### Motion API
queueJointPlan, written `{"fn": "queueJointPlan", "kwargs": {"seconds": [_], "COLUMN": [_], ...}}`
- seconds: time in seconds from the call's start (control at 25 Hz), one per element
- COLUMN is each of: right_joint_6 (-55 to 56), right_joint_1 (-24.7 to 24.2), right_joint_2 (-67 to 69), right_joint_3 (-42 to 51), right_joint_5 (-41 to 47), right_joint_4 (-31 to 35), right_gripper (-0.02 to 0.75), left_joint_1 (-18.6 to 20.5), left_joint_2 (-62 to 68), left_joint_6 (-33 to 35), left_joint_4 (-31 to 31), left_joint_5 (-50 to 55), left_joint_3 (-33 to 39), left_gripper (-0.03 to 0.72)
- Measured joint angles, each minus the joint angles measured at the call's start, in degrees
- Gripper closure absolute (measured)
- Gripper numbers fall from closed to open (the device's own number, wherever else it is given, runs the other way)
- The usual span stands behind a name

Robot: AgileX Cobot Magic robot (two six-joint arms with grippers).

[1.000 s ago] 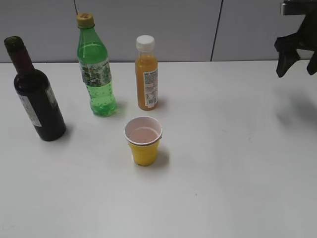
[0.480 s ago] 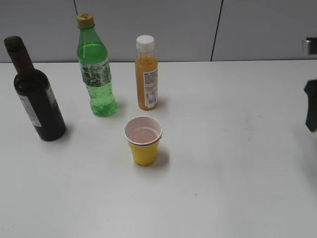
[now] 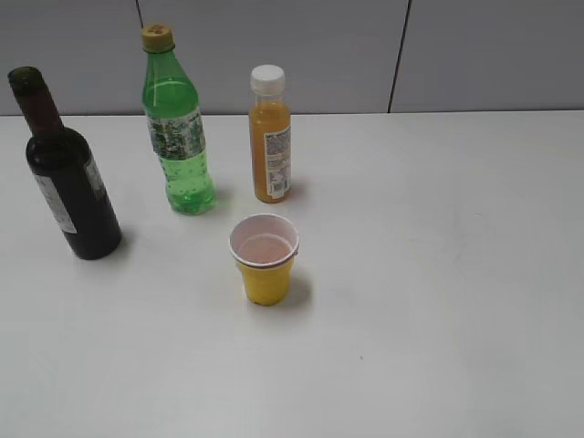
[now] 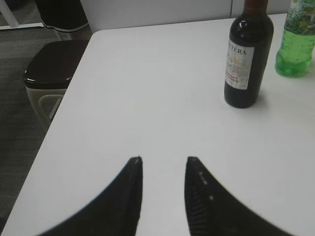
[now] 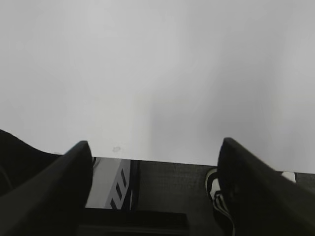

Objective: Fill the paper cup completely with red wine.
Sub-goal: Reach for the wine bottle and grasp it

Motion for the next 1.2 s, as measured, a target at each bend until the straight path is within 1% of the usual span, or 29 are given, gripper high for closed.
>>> {"fn": "queueJointPlan", "kwargs": {"seconds": [0.32,1.0,1.08,1.2], "right_joint_6": [0.00,-0.03,-0.03,-0.03], "right_joint_1": [0.00,0.00,0.00,0.00], "right_joint_2": [-19.40,-61.06,-64.65,-65.74], "right_joint_3": [10.83,11.32,11.32,11.45], "right_joint_5": [-2.83,-3.08,-3.08,-3.02], "right_joint_4": [0.00,0.00,0.00,-0.06], "right_gripper": [0.146,0.147,0.147,0.147], "left_joint_1": [0.00,0.00,0.00,0.00], "left_joint_2": [0.00,0.00,0.00,0.00], "left_joint_6": [0.00,0.00,0.00,0.00], "left_joint_4": [0.00,0.00,0.00,0.06], "left_joint_5": [0.00,0.00,0.00,-0.02], "left_joint_3": [0.00,0.00,0.00,0.00], "left_gripper": [0.459,0.456,0.457,0.457]}}
